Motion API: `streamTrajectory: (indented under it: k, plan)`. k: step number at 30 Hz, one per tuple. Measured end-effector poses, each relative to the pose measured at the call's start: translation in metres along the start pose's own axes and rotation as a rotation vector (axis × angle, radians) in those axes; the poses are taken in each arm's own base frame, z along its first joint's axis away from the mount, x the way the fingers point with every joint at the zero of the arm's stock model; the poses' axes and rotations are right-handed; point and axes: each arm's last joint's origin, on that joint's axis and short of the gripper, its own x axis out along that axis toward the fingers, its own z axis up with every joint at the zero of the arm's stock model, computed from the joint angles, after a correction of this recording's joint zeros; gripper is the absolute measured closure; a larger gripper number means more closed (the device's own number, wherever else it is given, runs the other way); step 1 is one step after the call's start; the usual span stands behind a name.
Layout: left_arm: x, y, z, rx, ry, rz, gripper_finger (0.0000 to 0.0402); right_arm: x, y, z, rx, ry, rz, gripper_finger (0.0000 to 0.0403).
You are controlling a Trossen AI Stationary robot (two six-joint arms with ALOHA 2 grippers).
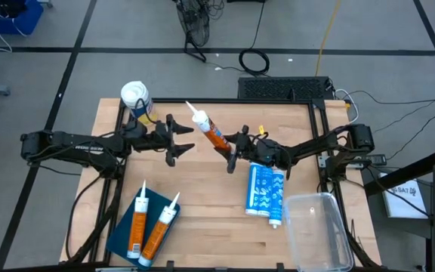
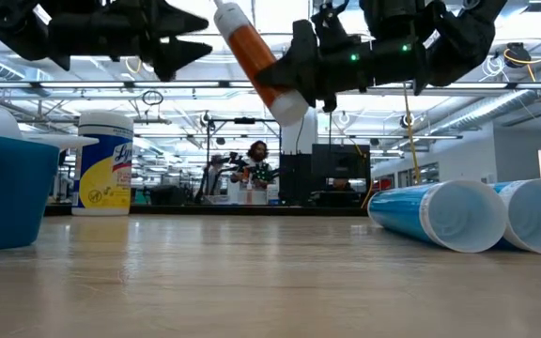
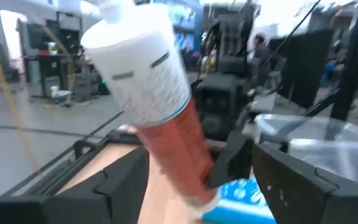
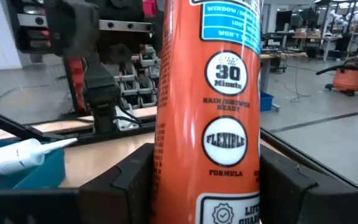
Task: Pick & place silicon tubes, Sealant and Lysol wipes
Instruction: Put the orange sealant into the blue bin
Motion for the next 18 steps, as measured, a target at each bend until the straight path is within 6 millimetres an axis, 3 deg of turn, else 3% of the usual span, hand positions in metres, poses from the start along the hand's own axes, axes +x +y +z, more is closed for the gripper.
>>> streamTrajectory:
  k: [5,11,18]
  plan:
    - [-0.001,0.000,0.010,-0.019,-0.098,-0.018,0.0101,0.000,0.002,0.005,0.012,-0.039,0.067,0.0201]
    - [0.003,0.000,0.008,-0.065,-0.109,-0.022,0.0096,-0.002,0.007,0.006,0.019,-0.057,0.082,0.0201]
    - [0.031,0.001,0.013,-0.086,-0.097,-0.075,0.0096,-0.003,0.011,0.006,0.019,-0.057,0.097,0.0201]
